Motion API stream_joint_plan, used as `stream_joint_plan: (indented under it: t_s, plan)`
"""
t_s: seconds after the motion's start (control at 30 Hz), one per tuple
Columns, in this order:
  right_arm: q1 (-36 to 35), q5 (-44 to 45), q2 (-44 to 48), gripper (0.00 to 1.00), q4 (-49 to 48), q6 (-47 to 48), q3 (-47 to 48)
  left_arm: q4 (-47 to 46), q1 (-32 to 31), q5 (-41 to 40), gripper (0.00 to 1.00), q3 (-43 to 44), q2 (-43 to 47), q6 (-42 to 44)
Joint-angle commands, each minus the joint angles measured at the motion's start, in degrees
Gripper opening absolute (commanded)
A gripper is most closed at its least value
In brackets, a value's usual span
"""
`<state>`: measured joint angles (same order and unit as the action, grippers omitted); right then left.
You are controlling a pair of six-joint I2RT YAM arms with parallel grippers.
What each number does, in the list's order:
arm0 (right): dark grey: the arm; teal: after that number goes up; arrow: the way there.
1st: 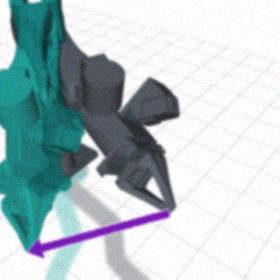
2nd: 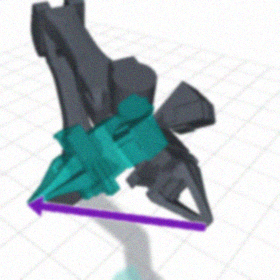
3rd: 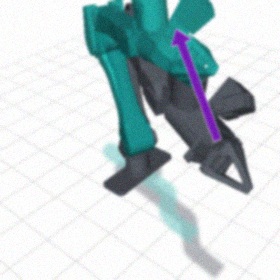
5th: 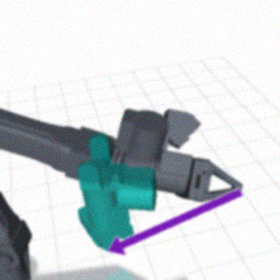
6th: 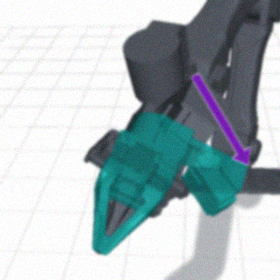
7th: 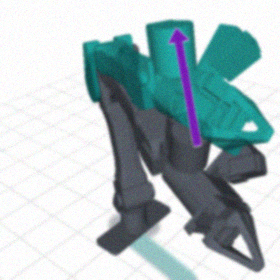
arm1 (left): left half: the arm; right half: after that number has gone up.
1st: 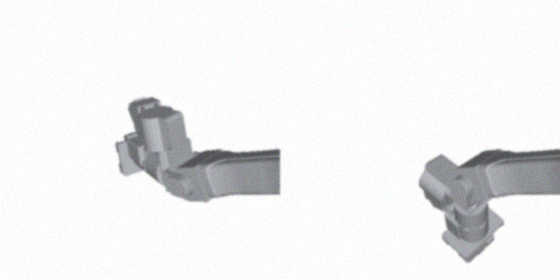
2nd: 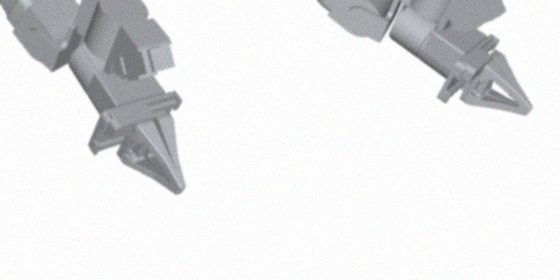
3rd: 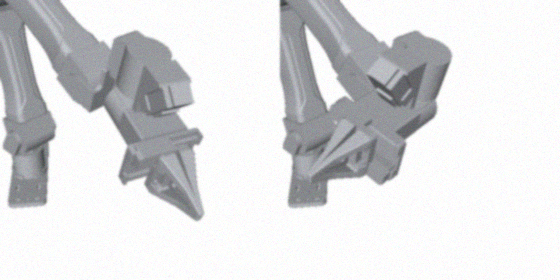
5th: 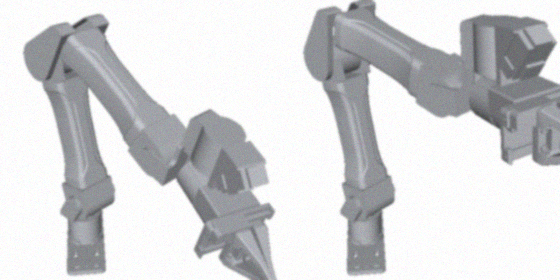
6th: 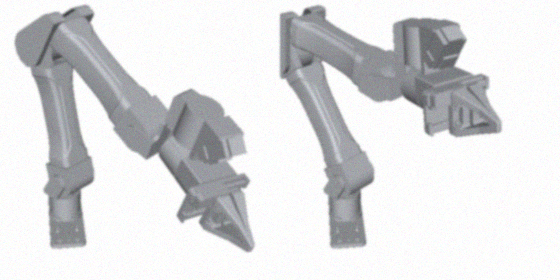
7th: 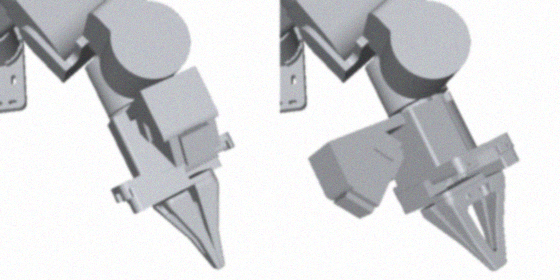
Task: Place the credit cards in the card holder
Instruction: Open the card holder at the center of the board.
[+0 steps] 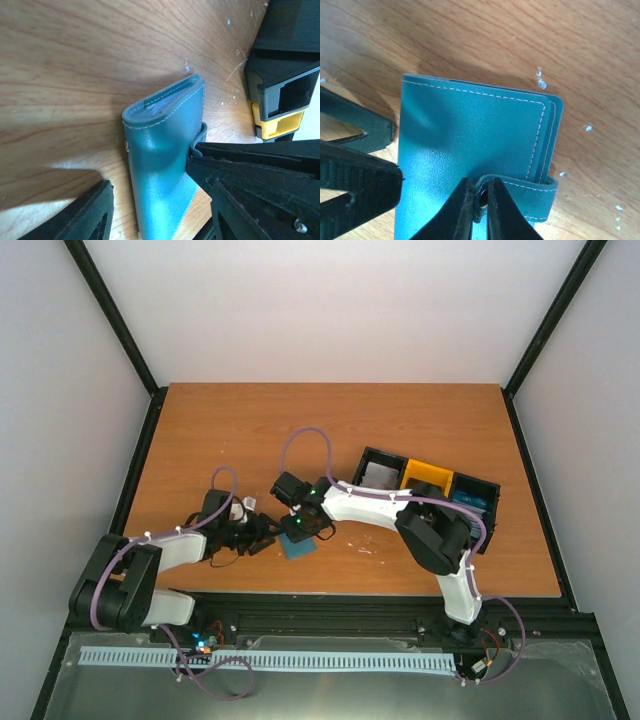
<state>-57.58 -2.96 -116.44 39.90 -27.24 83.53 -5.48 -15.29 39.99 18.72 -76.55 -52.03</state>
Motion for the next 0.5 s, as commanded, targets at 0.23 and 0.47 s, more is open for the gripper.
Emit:
stream_joint_plan:
  t_s: [0.23,0.47]
  plan:
    - [6.1,-16.0,7.5,0.03,-17.0,-5.0,-11.9,-1.8,-0.8,-0.7,0.53,-0.8,-5.4,-1.2]
    - [8.3,-20.2,11.4,0.03,-21.8,-7.1,-16.8,6.6,-0.8,-8.4,0.42,2.3,-5.0,0.7]
